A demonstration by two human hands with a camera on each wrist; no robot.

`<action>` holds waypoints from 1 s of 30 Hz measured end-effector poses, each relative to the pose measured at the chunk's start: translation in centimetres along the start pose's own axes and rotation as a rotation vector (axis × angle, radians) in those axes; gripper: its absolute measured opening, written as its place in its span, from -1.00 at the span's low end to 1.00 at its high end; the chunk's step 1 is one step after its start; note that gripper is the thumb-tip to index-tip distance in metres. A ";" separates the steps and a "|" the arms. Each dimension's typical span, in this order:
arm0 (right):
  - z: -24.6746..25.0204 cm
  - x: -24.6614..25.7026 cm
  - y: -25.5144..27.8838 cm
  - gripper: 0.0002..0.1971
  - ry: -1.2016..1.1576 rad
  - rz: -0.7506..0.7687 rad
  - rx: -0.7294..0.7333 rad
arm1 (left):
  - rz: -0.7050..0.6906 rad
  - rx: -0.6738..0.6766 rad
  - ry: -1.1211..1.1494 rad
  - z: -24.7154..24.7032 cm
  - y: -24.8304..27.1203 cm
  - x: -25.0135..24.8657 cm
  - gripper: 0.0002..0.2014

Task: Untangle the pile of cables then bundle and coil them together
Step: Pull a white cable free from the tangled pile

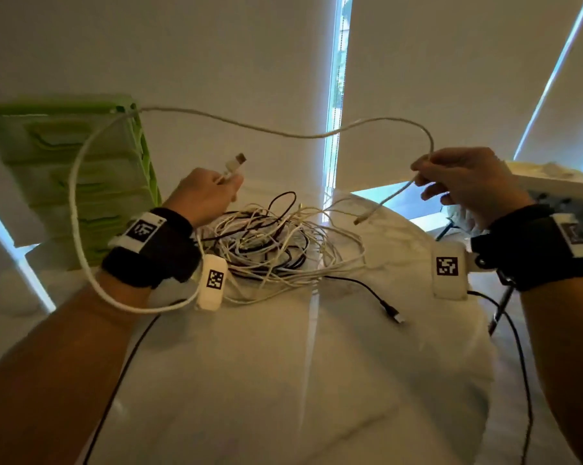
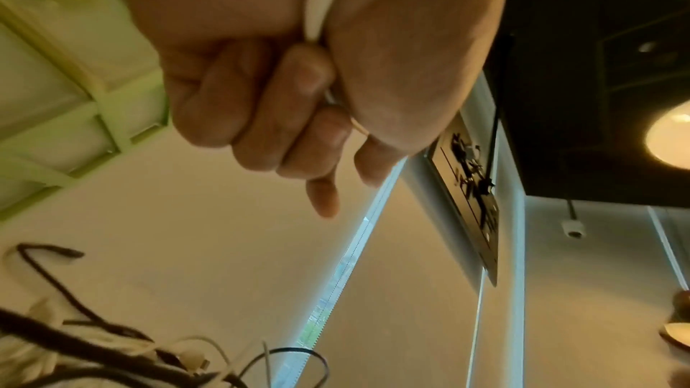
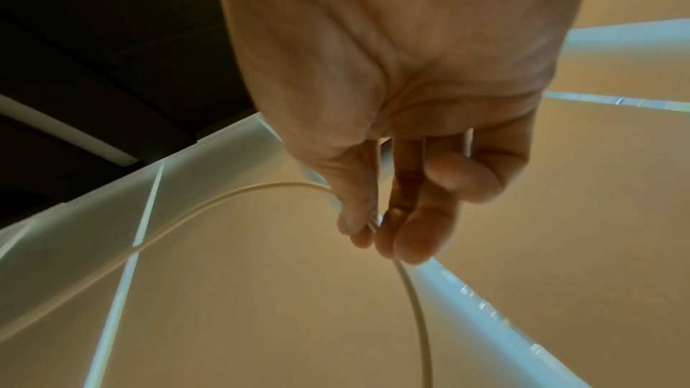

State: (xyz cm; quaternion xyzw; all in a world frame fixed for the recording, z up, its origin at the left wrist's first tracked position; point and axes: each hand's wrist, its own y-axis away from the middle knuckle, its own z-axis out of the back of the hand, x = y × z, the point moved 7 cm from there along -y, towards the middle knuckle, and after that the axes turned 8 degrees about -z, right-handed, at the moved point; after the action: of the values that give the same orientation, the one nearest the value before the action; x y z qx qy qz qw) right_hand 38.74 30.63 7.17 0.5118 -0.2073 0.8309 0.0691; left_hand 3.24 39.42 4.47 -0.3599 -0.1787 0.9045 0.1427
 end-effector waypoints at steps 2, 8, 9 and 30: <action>3.3 -2.1 0.2 -0.92 0.047 -0.033 -0.051 | 0.049 -0.084 0.046 1.3 0.3 0.2 -0.53; 9.2 -12.2 4.2 -0.88 0.313 -0.265 -0.071 | 0.126 -0.150 0.088 0.1 2.7 -2.5 -0.57; 9.8 -14.7 5.6 -0.85 0.303 -0.333 -0.074 | 0.090 -0.116 0.075 -1.1 3.7 -3.7 -0.60; 3.5 -16.3 22.5 -0.69 -0.150 -0.373 0.337 | -0.207 0.235 0.538 -15.0 18.5 -24.1 -0.48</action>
State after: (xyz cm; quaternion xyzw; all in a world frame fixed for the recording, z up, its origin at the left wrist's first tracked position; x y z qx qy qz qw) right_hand 41.85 10.44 -11.99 0.6055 0.0276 0.7864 0.1192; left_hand 28.22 16.82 0.90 -0.5473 -0.0647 0.7719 0.3170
